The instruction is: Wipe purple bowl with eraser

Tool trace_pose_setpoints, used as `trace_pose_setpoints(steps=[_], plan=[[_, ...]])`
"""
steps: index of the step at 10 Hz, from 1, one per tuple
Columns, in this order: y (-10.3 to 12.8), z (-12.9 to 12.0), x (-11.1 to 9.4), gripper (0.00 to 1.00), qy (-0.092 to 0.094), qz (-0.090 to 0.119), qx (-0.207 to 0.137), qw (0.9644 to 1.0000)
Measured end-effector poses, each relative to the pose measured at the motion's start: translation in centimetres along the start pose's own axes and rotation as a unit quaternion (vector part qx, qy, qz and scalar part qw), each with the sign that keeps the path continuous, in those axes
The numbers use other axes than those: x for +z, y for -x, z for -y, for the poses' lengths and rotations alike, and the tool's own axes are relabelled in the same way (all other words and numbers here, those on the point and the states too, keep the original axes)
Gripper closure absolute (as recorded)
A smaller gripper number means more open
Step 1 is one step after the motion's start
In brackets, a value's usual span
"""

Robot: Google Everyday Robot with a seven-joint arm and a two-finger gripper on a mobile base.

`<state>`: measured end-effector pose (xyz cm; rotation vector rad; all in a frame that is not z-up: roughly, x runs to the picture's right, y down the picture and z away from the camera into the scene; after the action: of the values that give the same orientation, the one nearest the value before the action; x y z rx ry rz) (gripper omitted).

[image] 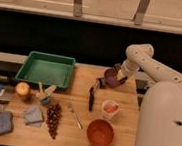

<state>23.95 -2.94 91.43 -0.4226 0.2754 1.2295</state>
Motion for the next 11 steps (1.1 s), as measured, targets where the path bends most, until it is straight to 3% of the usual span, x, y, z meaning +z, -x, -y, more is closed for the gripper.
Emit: trace_pose_setpoints(steps=[3,6,9,11], plan=[[2.6,-2.8,1.7,0.91,0.023,-0.002,-0.028,0.9993],[2.8,-5.5,2.0,0.91,0.049,0.001,-0.052,0.9974],[1.0,-6.9,0.9,0.91,0.06,0.003,-0.066,0.996],[-1.1,-5.3,-0.2,0.91,0.054,0.001,-0.054,0.9971]])
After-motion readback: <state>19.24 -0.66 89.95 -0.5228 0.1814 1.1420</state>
